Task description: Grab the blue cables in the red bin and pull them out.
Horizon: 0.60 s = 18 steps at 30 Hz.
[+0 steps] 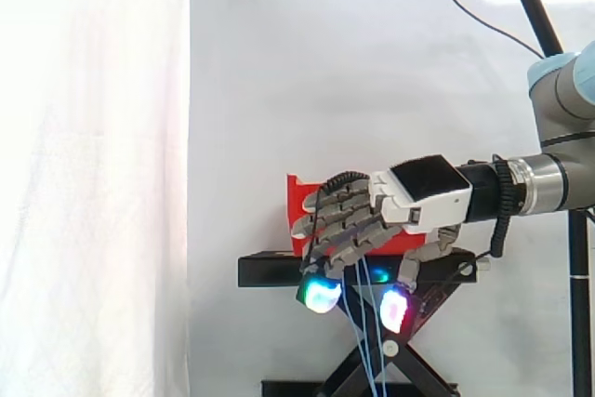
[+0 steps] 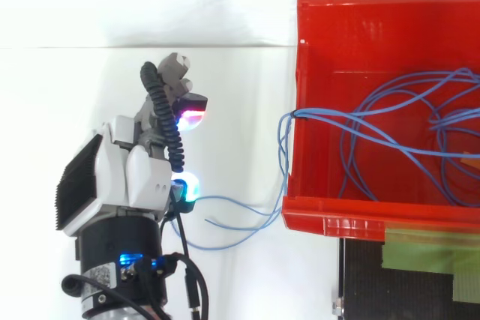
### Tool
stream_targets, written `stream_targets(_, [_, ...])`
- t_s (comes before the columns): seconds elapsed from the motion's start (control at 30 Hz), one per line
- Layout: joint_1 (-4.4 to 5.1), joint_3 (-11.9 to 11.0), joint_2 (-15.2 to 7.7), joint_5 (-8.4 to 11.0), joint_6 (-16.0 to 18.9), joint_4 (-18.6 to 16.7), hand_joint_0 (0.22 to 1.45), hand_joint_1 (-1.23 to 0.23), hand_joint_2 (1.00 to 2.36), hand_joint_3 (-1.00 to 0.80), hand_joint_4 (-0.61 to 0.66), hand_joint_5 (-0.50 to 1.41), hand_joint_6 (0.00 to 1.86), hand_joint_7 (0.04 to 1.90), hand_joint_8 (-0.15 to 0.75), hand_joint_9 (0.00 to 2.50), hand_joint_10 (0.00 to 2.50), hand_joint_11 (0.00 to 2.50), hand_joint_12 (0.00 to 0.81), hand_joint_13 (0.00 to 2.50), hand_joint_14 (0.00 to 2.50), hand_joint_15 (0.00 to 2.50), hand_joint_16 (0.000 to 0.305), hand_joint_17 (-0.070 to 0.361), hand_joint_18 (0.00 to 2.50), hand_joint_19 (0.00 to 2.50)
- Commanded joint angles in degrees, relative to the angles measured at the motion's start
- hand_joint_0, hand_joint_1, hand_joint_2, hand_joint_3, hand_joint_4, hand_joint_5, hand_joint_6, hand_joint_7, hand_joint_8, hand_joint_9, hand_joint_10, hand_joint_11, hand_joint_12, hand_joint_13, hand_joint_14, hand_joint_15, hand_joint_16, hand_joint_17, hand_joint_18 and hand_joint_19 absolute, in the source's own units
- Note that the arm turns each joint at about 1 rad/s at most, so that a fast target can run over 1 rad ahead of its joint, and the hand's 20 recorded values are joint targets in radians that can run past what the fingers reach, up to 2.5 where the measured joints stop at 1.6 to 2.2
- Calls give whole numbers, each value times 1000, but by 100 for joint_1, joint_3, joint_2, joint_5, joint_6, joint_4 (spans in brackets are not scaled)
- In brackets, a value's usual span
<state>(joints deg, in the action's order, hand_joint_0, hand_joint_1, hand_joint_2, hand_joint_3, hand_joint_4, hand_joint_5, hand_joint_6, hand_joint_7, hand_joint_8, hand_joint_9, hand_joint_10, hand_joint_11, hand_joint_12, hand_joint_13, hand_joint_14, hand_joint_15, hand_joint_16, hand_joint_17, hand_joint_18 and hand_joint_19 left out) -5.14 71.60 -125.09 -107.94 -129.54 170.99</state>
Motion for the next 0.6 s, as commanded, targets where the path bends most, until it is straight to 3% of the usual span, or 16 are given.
stream_targets(0.0, [-31,3,2,-7,-5,-4,792,-956,1000,-1000,160,644,12,580,244,604,11,308,329,404,7,173,45,101,229,177])
stream_targets(0.43, [-154,-6,2,-148,-5,-39,794,-953,1000,-1000,149,677,11,617,245,607,11,318,327,406,7,175,45,101,231,184])
stream_targets(0.57, [-189,-103,2,-166,3,66,793,-952,1000,-1000,156,675,12,615,244,605,12,309,328,406,7,178,45,101,230,183])
